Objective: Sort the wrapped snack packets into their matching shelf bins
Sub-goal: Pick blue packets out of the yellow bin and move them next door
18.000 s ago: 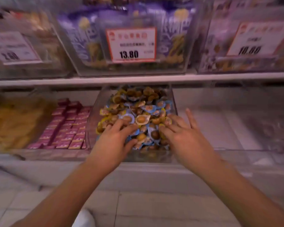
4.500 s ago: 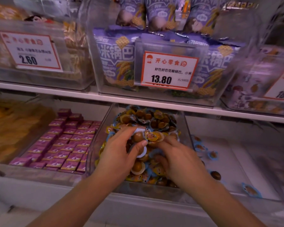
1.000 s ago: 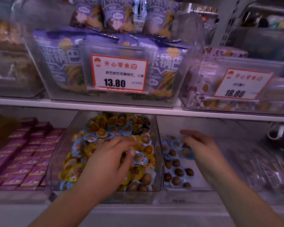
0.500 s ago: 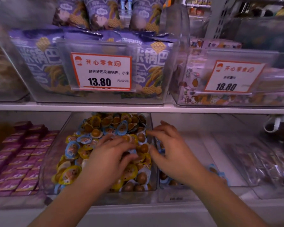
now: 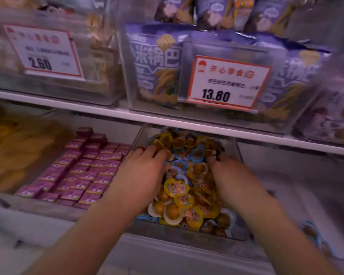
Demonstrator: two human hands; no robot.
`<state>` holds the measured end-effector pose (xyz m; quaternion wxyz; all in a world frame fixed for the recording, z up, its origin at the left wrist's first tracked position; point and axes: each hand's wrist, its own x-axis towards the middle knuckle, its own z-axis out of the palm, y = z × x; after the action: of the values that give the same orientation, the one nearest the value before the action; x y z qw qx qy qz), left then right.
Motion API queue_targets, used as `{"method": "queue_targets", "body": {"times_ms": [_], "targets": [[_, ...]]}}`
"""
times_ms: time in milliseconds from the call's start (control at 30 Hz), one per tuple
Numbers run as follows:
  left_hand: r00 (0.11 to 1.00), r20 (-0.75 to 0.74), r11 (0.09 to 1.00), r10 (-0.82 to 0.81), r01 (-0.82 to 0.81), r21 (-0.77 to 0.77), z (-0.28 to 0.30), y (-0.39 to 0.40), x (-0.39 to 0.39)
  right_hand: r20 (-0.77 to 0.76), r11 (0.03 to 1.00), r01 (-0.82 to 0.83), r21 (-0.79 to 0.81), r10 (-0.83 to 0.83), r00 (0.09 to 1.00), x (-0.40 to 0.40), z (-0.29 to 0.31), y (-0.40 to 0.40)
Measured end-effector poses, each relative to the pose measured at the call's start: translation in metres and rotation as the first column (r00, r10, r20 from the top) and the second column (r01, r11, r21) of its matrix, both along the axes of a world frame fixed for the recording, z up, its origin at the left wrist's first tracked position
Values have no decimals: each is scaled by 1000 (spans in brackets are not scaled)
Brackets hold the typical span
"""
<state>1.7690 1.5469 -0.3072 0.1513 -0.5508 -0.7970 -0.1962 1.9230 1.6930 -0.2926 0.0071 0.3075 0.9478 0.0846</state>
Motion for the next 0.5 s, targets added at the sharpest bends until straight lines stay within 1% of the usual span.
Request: {"method": "queue_targets", "body": {"times_ms": [100, 167, 233, 267, 300, 333, 367, 433, 500], "targets": [[998, -60, 999, 3, -6, -44, -2, -11, -8, -20, 1000, 6, -17, -6, 1000, -3, 5, 1], [991, -136, 1000, -11, 7, -29, -7, -15, -12, -102, 999, 42, -12, -43, 994, -6, 13, 4], [972, -235, 1000, -14, 16, 7, -10, -19, -18, -228, 993, 106, 43, -94, 969, -8, 21, 11], [969, -246, 999, -6, 13, 29, -10, -21, -22, -271, 989, 141, 54, -122, 955, -8, 24, 17], [972, -237, 999, 5, 6, 42, -10, -24, -27, -278, 986, 160, 45, -141, 950, -9, 25, 23], [974, -225, 1000, 11, -5, 31, -10, -26, -30, -262, 989, 150, 12, -142, 955, -11, 24, 28], [977, -212, 1000, 4, -8, -18, -10, -27, -33, -242, 992, 113, -52, -122, 963, -14, 21, 31], [977, -212, 993, -26, 1, -118, -11, -29, -34, -189, 984, -6, -176, -28, 982, -24, 10, 31], [980, -197, 985, -43, 8, -171, -9, -28, -33, -98, 974, -73, -214, 53, 994, -35, -3, 28]]}}
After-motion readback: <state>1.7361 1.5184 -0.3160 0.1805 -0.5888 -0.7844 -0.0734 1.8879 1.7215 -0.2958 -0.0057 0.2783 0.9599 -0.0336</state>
